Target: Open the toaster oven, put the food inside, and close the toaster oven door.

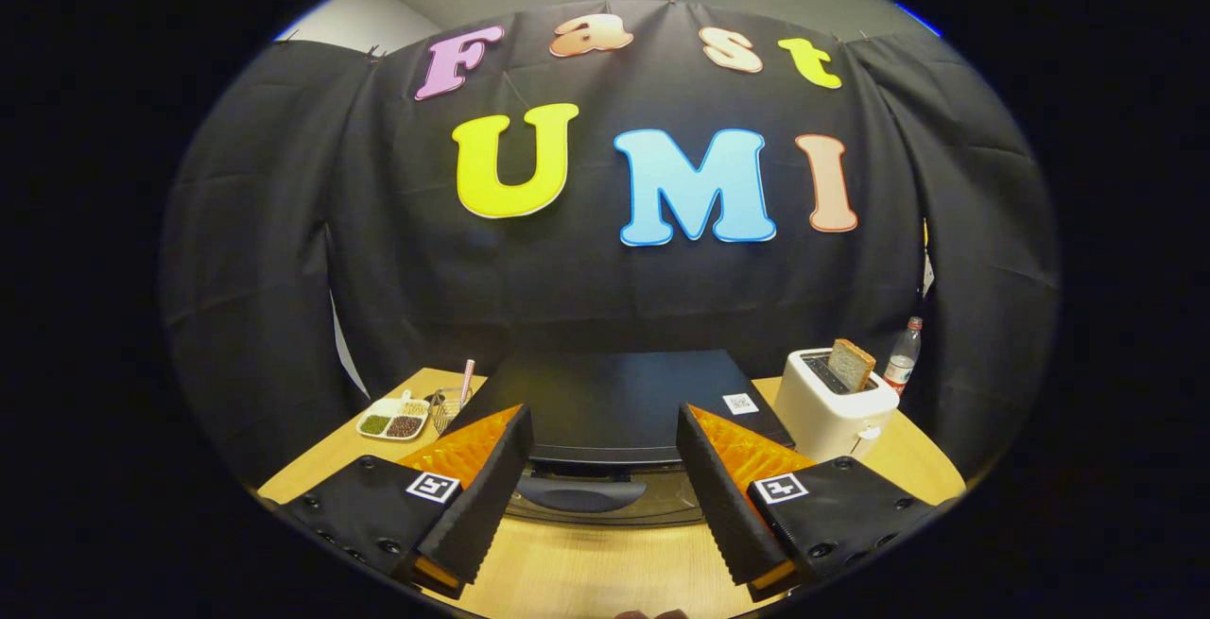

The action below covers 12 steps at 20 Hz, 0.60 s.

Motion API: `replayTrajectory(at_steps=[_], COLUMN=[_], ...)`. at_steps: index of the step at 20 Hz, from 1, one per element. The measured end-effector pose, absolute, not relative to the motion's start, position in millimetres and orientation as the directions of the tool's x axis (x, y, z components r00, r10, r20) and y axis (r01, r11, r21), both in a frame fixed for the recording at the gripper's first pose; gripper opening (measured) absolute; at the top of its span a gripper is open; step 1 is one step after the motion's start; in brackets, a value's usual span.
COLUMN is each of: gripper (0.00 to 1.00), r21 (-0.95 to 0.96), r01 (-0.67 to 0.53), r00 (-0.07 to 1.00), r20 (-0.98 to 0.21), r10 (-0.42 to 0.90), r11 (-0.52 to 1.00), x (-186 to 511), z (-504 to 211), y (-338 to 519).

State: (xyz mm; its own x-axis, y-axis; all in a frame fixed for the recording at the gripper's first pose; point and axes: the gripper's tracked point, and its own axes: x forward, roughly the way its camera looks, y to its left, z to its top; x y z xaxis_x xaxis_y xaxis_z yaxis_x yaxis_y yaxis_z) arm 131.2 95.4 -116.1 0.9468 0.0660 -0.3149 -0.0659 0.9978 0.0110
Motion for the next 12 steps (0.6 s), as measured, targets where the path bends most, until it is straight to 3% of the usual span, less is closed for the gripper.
replayTrajectory(at_steps=[12], gripper=[0.97], r21=[-0.015], r01=[-0.051], r00=[0.882], r20=[-0.47], r10=[0.038], r11=[0.999], x=[168], z=[-201], y=[104])
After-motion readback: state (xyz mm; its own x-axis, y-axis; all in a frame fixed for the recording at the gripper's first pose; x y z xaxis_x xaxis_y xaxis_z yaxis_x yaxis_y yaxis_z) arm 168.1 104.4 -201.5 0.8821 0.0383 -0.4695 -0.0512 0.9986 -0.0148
